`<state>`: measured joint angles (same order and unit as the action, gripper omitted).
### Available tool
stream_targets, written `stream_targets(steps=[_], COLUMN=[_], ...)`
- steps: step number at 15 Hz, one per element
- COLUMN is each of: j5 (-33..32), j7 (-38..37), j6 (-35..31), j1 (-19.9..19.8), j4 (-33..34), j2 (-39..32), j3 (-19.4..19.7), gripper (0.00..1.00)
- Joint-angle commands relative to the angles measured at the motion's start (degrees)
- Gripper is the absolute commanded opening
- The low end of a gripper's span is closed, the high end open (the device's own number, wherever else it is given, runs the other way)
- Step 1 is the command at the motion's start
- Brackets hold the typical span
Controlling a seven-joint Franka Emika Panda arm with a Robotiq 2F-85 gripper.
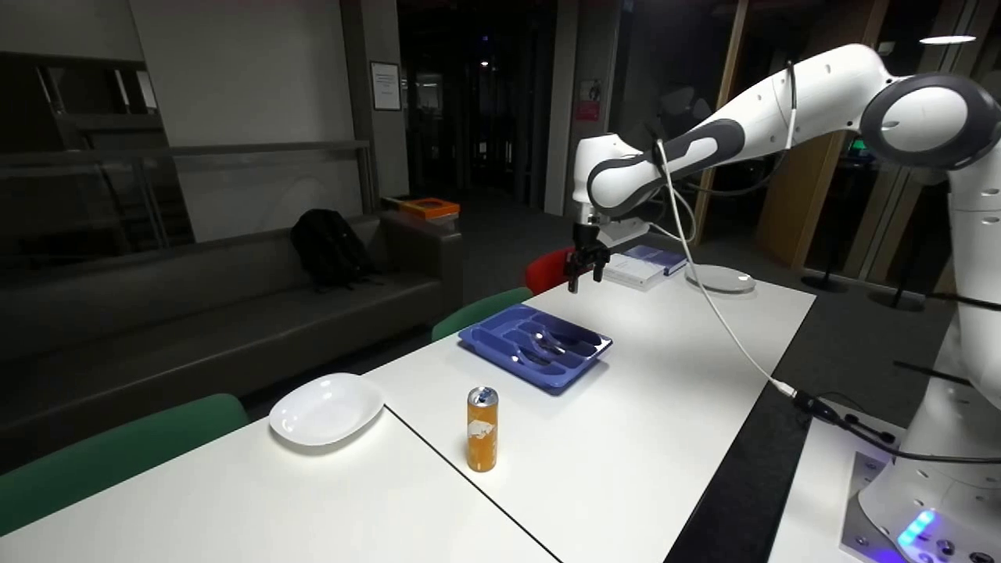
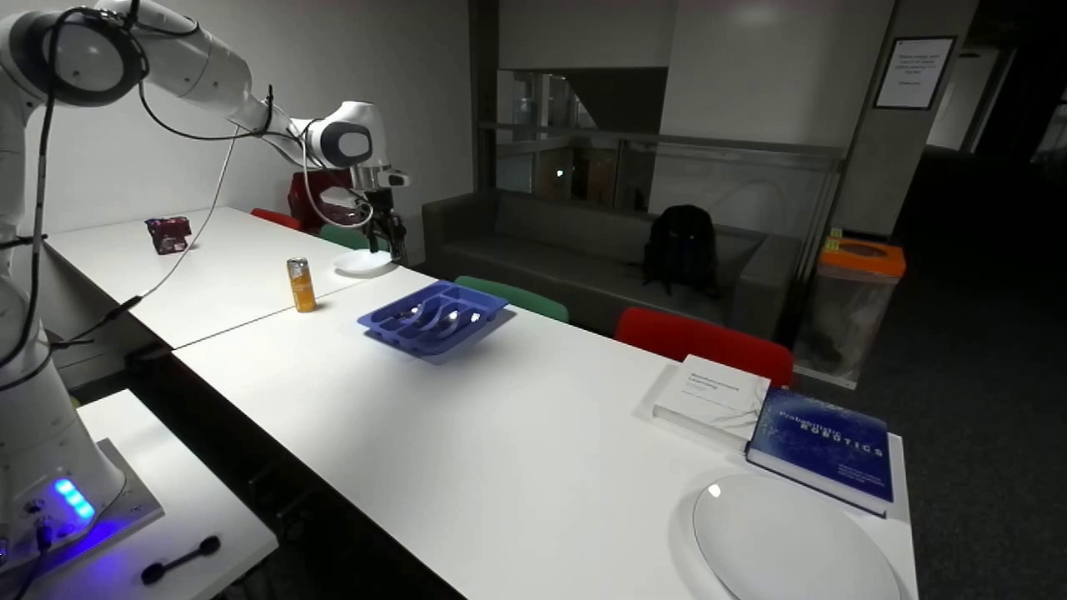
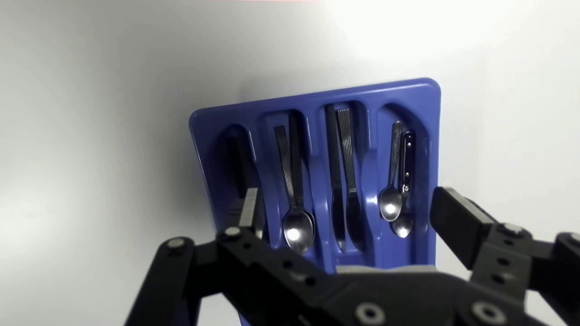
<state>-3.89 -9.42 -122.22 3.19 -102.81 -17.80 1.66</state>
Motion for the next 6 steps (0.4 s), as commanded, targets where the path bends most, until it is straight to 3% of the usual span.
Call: stream_targets(steps=[1, 6], j5=[-0.2, -0.2], j7=[0.1, 0.2], j6=[-0.9, -2.7], j1=[-0.4, -0.5], j4=[-2.5, -8.4], j2=[1.6, 5.5], j3=[-0.4, -0.5], gripper=[1.00, 1.00])
